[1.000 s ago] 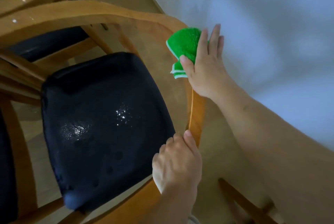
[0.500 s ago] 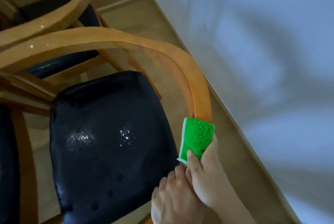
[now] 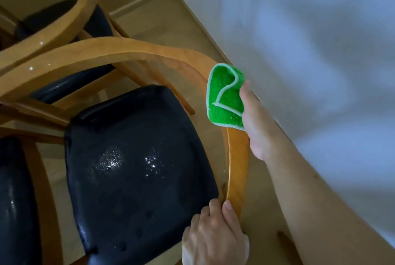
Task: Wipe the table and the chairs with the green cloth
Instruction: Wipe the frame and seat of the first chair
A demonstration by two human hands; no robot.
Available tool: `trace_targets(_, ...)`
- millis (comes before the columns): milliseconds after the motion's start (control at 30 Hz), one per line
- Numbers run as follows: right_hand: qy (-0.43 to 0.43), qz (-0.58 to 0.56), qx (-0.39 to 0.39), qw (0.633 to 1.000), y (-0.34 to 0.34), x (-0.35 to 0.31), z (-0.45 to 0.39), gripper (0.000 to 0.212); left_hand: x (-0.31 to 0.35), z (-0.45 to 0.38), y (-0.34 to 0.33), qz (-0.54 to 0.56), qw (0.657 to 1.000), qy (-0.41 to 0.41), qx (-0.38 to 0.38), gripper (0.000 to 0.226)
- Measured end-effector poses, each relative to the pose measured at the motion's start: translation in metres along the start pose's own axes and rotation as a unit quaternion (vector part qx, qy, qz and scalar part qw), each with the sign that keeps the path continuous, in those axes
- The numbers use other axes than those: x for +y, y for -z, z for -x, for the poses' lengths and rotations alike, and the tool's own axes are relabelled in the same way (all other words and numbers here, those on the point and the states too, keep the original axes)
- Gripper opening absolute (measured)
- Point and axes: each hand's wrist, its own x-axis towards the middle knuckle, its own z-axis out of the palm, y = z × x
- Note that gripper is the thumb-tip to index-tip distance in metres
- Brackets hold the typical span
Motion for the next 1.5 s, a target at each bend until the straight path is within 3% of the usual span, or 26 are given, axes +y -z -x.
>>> trace_targets(233, -0.167, -0.068, 0.024, 0.983, 0.023, 0.068, 0.073, 0.047, 0.002, 0.002, 0.001, -0.033, 0.999, 0.015, -0.023, 0.042)
trace_targets(333, -0.213, -0.121, 0.013, 0.970, 0.025, 0.086, 0.103, 0.037, 0.003, 0.003, 0.000, -0.049, 0.999, 0.005, -0.018, 0.037)
trace_targets(433, -0.195, -0.139, 0.015, 0.971, 0.027, 0.089, 0.101, 0.034, 0.003, 0.001, -0.001, -0.033, 0.999, 0.013, -0.019, 0.035)
trace_targets(567, -0.106, -0.135, 0.012, 0.985, 0.021, 0.066, 0.060, 0.031, -0.001, 0.005, -0.004, -0.023, 0.998, 0.035, -0.053, 0.038)
trace_targets(733, -0.074, -0.072, -0.010, 0.995, 0.022, 0.031, 0.011, 0.036, 0.002, 0.005, 0.004, -0.052, 0.991, 0.049, -0.111, 0.061)
trace_targets(833, -0.076, -0.054, -0.015, 0.996, 0.030, 0.040, 0.013, 0.034, 0.017, -0.012, 0.016, 0.079, 0.975, 0.147, -0.148, 0.057)
trace_targets(900, -0.080, -0.070, -0.024, 0.994, 0.036, 0.055, 0.030, 0.034, 0.036, -0.036, 0.015, 0.226, 0.946, 0.198, -0.121, 0.055)
trace_targets(1000, -0.103, -0.128, -0.052, 0.985, 0.047, 0.083, 0.065, 0.028, 0.064, -0.060, 0.005, 0.303, 0.923, 0.227, -0.062, 0.069)
trace_targets(1133, -0.129, -0.194, -0.108, 0.966, 0.048, 0.112, 0.095, 0.027, 0.064, -0.056, -0.008, 0.262, 0.944, 0.200, 0.015, 0.070)
trace_targets(1233, -0.115, -0.237, -0.091, 0.960, 0.041, 0.105, 0.081, 0.026, 0.062, -0.053, -0.010, 0.279, 0.942, 0.184, 0.025, 0.069)
trace_targets(1333, -0.039, -0.203, -0.086, 0.975, 0.035, 0.081, 0.046, 0.024, 0.062, -0.050, -0.008, 0.293, 0.941, 0.162, 0.050, 0.073)
trace_targets(1433, 0.015, -0.127, -0.071, 0.989, 0.027, 0.048, 0.004, 0.028, 0.063, -0.050, -0.008, 0.299, 0.941, 0.153, 0.047, 0.044)
trace_targets(1500, 0.029, -0.073, -0.075, 0.994, 0.025, 0.030, -0.020, 0.030, 0.065, -0.052, -0.010, 0.281, 0.945, 0.161, 0.043, 0.039)
